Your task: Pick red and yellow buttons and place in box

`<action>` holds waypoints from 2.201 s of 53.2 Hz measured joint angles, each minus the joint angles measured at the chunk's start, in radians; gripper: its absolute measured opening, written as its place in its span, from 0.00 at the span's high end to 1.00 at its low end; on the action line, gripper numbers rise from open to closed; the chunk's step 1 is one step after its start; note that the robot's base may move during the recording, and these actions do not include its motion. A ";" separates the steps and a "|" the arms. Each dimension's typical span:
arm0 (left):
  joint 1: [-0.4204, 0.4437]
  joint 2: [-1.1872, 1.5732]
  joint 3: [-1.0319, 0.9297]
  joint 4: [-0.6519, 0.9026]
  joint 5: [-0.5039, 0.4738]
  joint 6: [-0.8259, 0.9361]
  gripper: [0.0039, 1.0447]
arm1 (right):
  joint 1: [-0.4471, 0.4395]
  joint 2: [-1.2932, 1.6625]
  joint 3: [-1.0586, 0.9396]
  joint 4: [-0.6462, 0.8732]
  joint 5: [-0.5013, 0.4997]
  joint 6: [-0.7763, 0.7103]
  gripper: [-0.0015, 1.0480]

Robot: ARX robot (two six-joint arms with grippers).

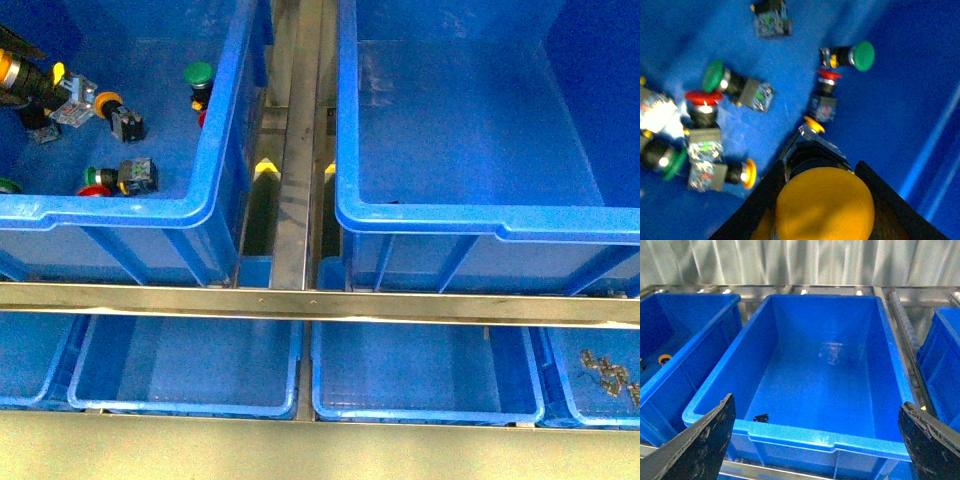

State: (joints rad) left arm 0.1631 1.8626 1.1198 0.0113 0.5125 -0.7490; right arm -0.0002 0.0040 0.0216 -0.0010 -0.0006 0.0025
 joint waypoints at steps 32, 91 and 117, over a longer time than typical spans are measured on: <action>-0.382 -0.155 -0.084 0.116 0.190 -0.326 0.68 | 0.000 0.000 0.000 0.000 0.000 0.000 0.06; -0.716 0.009 0.087 0.140 0.059 -0.404 0.68 | 0.037 1.269 0.343 0.589 -0.129 -0.630 0.06; -0.734 0.007 0.087 0.132 0.054 -0.396 0.68 | 0.117 1.379 0.430 0.626 -0.200 -0.681 0.06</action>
State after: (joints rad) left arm -0.5713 1.8698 1.2068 0.1436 0.5663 -1.1446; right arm 0.1165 1.3830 0.4511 0.6247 -0.2005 -0.6788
